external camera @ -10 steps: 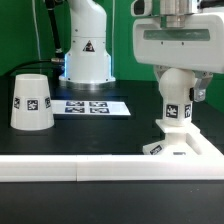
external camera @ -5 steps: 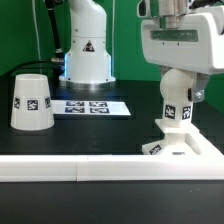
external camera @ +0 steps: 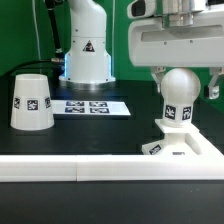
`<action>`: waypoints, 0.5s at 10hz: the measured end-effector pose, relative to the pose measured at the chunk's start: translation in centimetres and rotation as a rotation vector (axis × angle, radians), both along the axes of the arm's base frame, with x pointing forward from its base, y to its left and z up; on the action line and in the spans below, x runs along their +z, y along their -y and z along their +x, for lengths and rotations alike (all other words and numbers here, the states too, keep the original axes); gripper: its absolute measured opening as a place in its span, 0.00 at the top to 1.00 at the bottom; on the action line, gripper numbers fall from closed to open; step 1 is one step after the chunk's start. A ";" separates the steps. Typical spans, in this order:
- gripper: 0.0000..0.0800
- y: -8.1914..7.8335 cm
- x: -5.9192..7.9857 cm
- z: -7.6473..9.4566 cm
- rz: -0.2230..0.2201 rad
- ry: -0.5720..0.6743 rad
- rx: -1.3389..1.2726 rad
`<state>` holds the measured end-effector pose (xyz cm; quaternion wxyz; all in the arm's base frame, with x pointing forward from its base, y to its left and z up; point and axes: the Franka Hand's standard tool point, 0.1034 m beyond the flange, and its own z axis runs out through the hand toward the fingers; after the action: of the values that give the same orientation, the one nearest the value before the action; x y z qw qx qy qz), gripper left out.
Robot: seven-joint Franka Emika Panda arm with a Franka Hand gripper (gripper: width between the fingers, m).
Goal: Assemble lamp
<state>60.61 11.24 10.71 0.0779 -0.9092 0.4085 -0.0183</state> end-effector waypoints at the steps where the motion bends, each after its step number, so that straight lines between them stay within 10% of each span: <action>1: 0.13 0.1 -0.1 -0.3 -0.003 -0.005 0.041; 5: 0.13 0.3 -0.2 -0.2 -0.041 0.044 0.399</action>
Offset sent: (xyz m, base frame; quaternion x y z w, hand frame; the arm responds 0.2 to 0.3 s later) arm 0.0000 0.0000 0.0000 0.0000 0.0000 -0.1938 0.9810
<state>60.41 10.96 10.56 0.0704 -0.9729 0.2182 -0.0309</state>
